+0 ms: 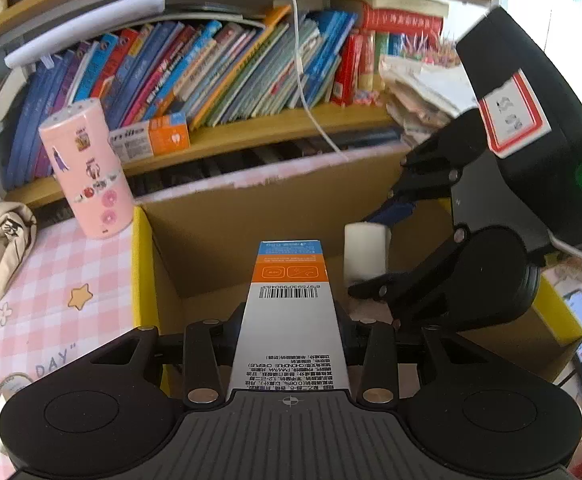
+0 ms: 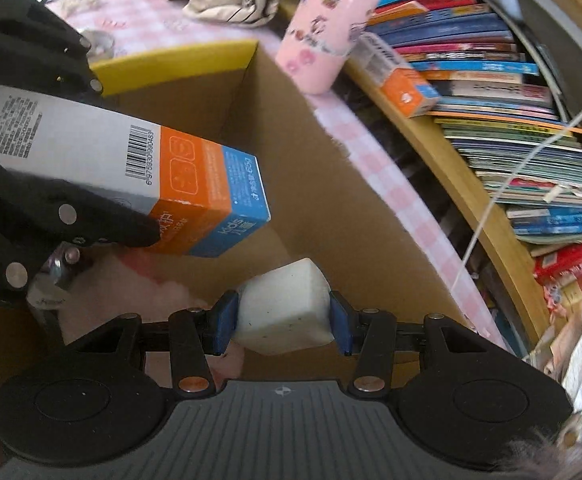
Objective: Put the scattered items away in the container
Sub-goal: 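Lower both held items into the yellow box and open both tools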
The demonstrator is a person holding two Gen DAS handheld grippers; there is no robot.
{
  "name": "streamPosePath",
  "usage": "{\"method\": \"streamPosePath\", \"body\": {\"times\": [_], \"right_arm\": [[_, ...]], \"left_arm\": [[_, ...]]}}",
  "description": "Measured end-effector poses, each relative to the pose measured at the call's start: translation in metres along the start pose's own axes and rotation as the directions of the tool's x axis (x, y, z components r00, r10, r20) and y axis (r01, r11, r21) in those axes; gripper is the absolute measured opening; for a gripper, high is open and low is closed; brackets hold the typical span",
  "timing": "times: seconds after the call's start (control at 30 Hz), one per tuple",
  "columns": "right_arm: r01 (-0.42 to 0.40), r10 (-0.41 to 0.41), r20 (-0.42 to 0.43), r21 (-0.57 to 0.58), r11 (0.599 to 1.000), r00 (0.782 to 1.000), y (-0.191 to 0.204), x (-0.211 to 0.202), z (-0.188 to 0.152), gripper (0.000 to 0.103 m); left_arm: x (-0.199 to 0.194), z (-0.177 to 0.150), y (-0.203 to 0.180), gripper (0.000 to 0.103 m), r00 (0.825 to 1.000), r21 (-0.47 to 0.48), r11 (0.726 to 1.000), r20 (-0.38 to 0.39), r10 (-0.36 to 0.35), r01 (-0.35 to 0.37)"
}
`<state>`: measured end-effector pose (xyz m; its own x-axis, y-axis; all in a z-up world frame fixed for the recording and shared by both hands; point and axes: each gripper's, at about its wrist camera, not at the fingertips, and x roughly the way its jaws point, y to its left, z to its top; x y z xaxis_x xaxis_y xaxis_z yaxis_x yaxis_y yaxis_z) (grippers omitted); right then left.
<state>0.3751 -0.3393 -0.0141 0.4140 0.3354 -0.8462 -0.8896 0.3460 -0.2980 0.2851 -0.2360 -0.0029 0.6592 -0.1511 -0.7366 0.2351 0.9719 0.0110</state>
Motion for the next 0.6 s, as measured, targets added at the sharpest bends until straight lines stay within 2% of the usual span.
{"method": "streamPosePath", "body": {"times": [0.13,0.33,0.6], "right_arm": [[-0.008,0.008,-0.015,-0.005,1.0,1.0,-0.002,0.007,-0.001,0.046],[-0.011,0.011,-0.018,-0.014,1.0,1.0,-0.003,0.009,-0.001,0.047],[0.003,-0.003,0.008,-0.007,1.0,1.0,-0.003,0.0,-0.001,0.057]], "left_arm": [[0.003,0.0,0.001,0.039,1.0,0.0,1.0,-0.004,0.006,-0.006],[-0.003,0.005,-0.003,0.042,0.999,0.025,1.0,0.038,0.017,-0.018],[-0.031,0.002,-0.006,0.071,0.99,0.024,0.999,0.138,0.041,-0.045]]}}
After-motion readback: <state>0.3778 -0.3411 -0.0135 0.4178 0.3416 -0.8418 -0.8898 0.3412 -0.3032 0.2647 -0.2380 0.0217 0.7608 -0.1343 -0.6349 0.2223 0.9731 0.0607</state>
